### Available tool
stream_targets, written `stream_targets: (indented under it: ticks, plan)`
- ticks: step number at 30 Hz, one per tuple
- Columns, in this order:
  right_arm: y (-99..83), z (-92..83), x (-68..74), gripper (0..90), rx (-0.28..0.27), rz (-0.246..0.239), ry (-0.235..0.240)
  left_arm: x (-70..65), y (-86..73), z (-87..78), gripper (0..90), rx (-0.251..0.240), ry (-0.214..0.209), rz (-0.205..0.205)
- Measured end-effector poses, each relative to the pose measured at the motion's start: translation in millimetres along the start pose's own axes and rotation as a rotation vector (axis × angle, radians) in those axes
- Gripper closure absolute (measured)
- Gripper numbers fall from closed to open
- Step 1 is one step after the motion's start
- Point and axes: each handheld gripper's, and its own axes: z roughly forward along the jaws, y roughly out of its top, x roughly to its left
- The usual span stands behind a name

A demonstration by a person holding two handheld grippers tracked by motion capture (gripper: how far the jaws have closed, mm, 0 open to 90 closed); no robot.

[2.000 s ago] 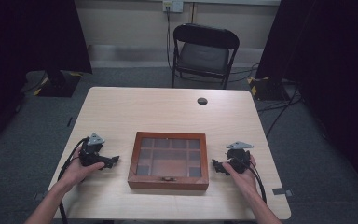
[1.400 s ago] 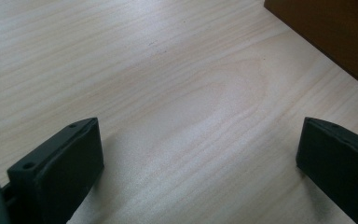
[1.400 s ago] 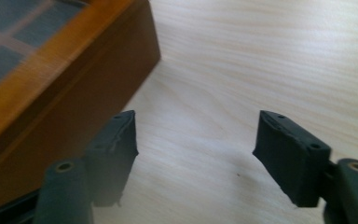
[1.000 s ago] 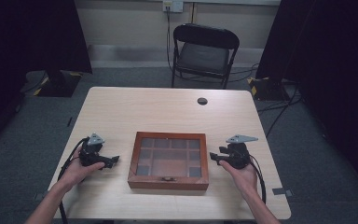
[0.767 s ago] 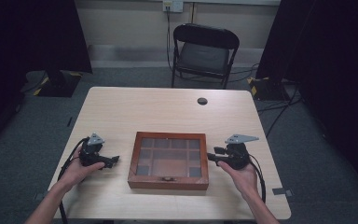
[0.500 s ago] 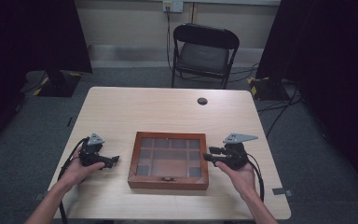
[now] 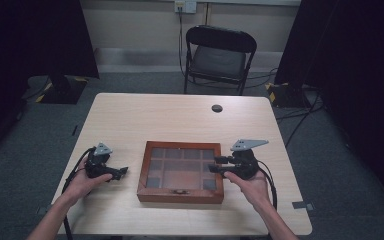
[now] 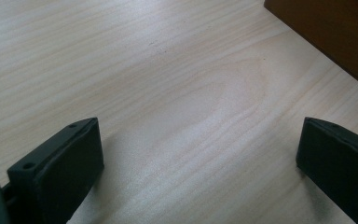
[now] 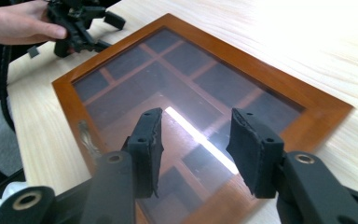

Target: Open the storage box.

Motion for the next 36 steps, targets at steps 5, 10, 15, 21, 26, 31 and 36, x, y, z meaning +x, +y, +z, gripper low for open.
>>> stream_targets:
  ticks: [5,10,15,21,26,31,36]
  plan:
    - [11.0,10.7,11.3,55.0,0.025,-0.033,0.062,0.0,0.0,0.0,0.0,0.0,0.0,0.0]
    - [17.7,18.7,19.0,54.9,-0.008,-0.027,0.106,0.0,0.0,0.1,0.0,-0.001,0.0,-0.001]
    - [20.0,28.5,28.5,58.7,-0.016,-0.023,0.13,0.0,0.0,0.0,0.0,0.0,0.0,0.0]
    - [20.6,38.8,43.5,61.5,0.008,-0.05,0.184,0.0,0.0,0.0,0.0,0.0,0.0,0.0]
    - [17.4,48.7,49.3,63.5,0.025,-0.06,0.216,-0.4,0.0,0.2,0.0,-0.001,0.0,-0.004]
    - [12.2,60.6,54.4,64.1,0.073,-0.084,0.227,-0.5,0.1,0.3,0.0,-0.001,0.001,-0.006]
    - [5.7,69.7,59.0,71.3,0.119,-0.102,0.237,-0.5,0.1,0.3,0.0,-0.001,0.001,-0.005]
